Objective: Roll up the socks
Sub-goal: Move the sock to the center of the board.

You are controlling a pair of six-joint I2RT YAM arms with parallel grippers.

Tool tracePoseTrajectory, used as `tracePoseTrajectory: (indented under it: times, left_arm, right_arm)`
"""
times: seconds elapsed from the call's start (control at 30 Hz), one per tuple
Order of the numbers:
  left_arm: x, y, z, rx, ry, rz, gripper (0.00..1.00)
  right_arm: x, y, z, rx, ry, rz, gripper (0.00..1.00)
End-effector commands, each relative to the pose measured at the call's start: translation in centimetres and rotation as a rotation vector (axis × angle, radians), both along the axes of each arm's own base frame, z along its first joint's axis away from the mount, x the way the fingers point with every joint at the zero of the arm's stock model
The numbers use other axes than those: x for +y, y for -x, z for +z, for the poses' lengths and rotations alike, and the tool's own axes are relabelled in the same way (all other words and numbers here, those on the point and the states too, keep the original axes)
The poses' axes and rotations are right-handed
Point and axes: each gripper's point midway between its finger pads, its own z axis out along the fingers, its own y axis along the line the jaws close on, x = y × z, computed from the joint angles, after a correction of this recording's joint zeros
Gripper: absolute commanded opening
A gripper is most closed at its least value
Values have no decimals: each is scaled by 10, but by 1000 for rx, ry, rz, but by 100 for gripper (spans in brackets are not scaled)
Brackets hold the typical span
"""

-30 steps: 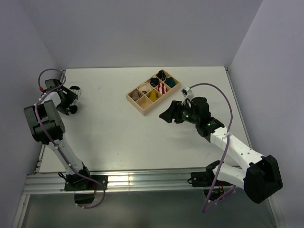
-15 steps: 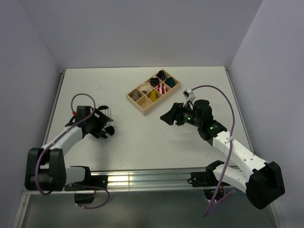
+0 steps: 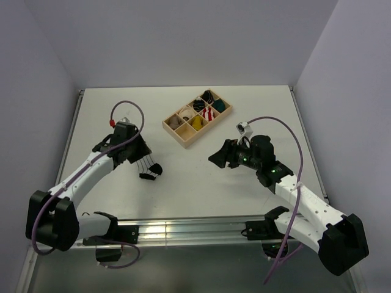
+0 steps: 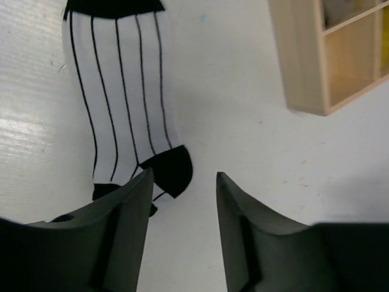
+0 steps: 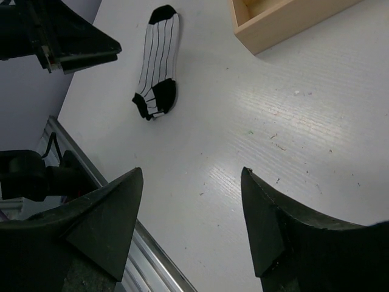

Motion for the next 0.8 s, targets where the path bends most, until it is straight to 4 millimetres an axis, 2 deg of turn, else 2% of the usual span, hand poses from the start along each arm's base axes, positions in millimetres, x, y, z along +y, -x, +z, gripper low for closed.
tracePoseTrajectory:
  times: [0.0,0.03,0.1,0.23,0.37,0.47,0.53,0.57,0.6,0.67,0.77]
  left_arm:
    - [6,12,-30,67,-83,-59,49]
    - [6,17,-42,97,-85,-66,47]
    - [2,17,-50,103,-75,-74,44]
    - [-2,28,-80,173,-79,-92,40]
    - [-18,42,-100,234,-62,-124,32]
    - [-47,56,-107,271,4,-170,31]
    - [-72,58,-104,273,89,-177,31]
    - [-90,66,-102,277,118,-215,32]
    - [-108,60,-93,239,166,-235,33]
    - [-140,67,-83,239,225,-281,38]
    - [-175,58,-59,179,217,-331,47]
  right_arm:
    - [0,2,2,-21,-10,6,72]
    - [-1,2,0,-18,-6,4,72]
    - [-1,2,-2,-14,-3,5,72]
    - [0,4,-5,0,-5,16,72]
    - [0,4,-8,8,-2,14,72]
    - [-2,3,-9,9,9,4,72]
    - [-3,2,-9,4,17,-1,72]
    - [-4,3,-10,7,18,-3,72]
    - [-4,3,-10,3,20,-3,72]
    - [-5,2,-10,-1,21,-9,72]
    - [-8,2,-6,-23,26,-23,72]
